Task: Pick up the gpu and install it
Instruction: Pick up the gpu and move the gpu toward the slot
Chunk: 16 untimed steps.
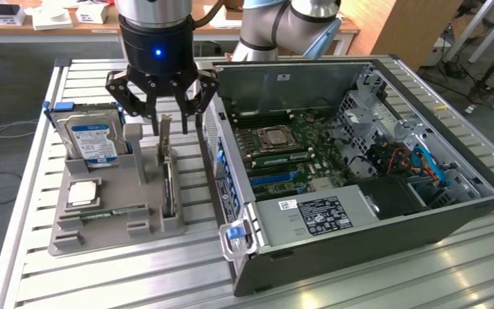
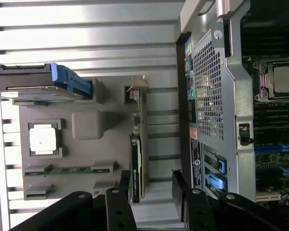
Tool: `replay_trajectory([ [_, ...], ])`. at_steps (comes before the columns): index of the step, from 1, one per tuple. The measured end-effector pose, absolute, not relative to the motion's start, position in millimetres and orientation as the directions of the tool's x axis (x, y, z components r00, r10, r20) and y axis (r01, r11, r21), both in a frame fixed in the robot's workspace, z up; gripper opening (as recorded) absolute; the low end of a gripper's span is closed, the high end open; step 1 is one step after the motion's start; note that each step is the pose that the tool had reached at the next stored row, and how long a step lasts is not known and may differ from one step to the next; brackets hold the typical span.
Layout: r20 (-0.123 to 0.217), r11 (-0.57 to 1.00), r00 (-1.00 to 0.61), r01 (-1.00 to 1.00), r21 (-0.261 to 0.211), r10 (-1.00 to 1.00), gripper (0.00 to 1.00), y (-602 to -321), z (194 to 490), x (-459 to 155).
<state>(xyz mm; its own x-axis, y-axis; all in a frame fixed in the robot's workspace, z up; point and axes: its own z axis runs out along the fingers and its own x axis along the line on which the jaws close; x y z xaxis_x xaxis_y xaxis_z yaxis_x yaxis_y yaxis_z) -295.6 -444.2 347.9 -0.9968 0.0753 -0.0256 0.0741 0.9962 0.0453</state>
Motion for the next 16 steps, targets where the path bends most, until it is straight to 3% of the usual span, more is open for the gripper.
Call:
replay_trajectory([
  [16,-0.026,0.996,-0.997,0.074,0.045,0.075,0.47,-444,328,-296],
])
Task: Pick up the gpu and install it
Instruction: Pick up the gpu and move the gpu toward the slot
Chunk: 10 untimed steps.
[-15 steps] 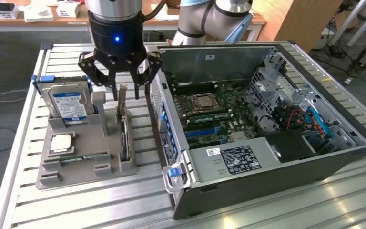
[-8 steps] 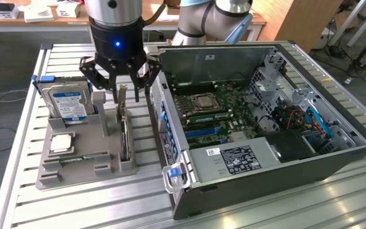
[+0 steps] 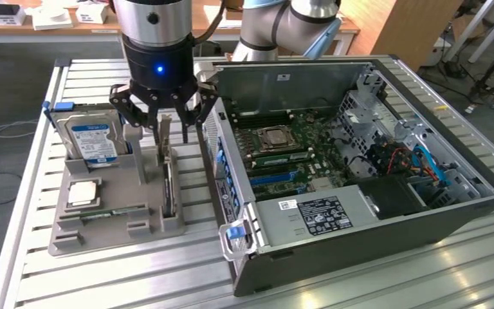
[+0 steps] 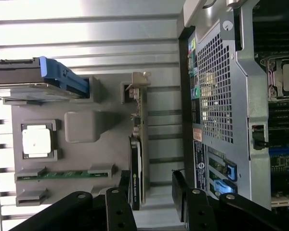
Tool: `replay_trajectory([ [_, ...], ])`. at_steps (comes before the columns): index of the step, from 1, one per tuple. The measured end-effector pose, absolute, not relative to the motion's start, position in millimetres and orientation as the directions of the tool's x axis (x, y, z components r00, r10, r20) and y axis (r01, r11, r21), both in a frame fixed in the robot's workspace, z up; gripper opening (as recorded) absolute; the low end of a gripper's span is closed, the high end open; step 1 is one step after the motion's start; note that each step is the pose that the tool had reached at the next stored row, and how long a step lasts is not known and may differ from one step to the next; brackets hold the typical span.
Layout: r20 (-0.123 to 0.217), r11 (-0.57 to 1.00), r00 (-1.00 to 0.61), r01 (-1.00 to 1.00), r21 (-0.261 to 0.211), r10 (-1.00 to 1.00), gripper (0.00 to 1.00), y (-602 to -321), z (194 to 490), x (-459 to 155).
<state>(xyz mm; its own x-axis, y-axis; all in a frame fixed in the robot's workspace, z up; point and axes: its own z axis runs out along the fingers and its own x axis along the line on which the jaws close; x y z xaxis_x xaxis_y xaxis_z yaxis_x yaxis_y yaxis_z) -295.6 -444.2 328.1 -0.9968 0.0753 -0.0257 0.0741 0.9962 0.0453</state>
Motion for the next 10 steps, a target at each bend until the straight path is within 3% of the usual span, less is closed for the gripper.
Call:
replay_trajectory([
  [10,-0.026,0.996,-0.997,0.074,0.045,0.075,0.47,-444.1,324.6,-297.3],
])
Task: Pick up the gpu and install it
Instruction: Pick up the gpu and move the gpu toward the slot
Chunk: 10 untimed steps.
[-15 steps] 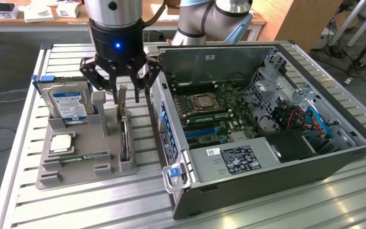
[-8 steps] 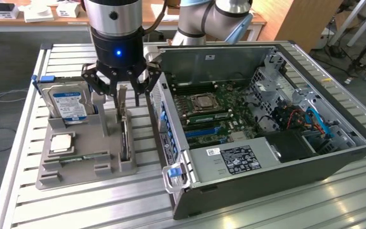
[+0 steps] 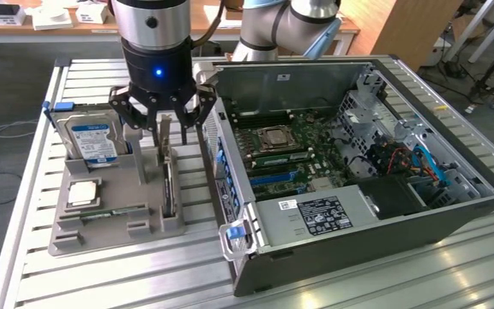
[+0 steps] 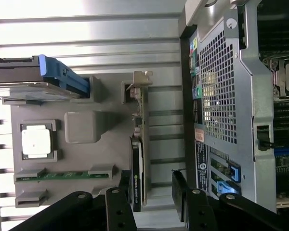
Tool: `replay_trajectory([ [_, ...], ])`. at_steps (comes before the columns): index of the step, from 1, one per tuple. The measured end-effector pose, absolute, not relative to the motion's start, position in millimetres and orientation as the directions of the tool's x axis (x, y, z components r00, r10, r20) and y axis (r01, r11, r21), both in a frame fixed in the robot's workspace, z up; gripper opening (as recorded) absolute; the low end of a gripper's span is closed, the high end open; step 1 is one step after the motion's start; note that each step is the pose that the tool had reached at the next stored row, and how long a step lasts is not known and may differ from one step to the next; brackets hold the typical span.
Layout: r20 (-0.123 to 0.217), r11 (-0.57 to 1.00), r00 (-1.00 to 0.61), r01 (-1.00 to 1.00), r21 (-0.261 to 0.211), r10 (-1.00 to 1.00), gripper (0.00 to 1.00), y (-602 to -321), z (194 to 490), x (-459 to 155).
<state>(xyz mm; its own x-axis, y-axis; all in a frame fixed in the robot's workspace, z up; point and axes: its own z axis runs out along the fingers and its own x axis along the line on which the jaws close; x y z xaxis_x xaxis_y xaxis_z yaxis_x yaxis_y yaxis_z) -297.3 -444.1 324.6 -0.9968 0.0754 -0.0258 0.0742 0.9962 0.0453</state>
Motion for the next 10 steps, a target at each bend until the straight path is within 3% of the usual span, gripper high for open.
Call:
replay_trajectory([
  [10,-0.026,0.996,-0.997,0.075,0.045,0.077,0.47,-444.1,322.1,-302.7],
])
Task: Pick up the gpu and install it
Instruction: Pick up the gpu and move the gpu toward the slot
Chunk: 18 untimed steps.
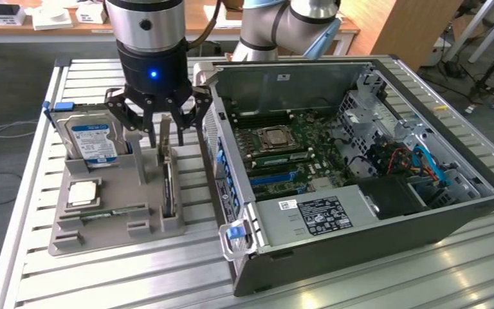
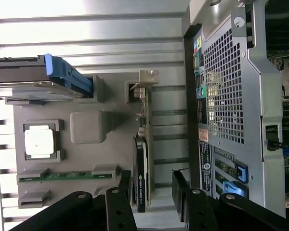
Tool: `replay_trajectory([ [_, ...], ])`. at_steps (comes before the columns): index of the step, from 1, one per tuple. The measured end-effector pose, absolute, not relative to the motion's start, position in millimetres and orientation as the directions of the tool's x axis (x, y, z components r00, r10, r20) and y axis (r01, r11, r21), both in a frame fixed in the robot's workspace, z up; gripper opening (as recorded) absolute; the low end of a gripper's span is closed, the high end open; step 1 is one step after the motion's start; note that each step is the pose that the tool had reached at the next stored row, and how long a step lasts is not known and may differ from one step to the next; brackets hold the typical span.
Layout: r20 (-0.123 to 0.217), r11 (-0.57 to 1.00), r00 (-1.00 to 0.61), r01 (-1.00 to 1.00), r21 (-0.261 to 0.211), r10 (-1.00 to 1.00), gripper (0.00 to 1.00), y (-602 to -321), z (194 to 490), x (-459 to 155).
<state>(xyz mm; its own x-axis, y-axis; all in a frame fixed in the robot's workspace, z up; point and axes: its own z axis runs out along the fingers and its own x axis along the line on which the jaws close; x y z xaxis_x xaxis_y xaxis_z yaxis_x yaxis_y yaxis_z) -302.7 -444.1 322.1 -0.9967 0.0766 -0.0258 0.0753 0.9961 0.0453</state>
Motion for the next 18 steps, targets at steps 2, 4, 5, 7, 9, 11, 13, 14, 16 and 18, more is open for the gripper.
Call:
replay_trajectory([
  [2,-0.026,0.996,-0.997,0.075,0.045,0.077,0.47,-444,319,-303],
  [4,-0.026,0.996,-0.997,0.075,0.045,0.077,0.47,-444,316,-303],
  [5,-0.026,0.996,-0.997,0.076,0.045,0.077,0.47,-444,314,-303],
  [7,-0.026,0.996,-0.997,0.075,0.045,0.077,0.47,-444,311,-303],
  [9,-0.026,0.996,-0.997,0.076,0.045,0.077,0.47,-444,308,-303],
  [11,-0.026,0.996,-0.997,0.076,0.045,0.077,0.47,-444,305,-304],
  [13,-0.026,0.996,-0.997,0.076,0.045,0.077,0.47,-444,302,-304],
  [14,-0.026,0.996,-0.997,0.076,0.045,0.077,0.47,-444,301,-304],
  [16,-0.026,0.996,-0.997,0.076,0.044,0.077,0.47,-444,299,-304],
  [18,-0.026,0.996,-0.997,0.076,0.044,0.077,0.47,-444,297,-304],
])
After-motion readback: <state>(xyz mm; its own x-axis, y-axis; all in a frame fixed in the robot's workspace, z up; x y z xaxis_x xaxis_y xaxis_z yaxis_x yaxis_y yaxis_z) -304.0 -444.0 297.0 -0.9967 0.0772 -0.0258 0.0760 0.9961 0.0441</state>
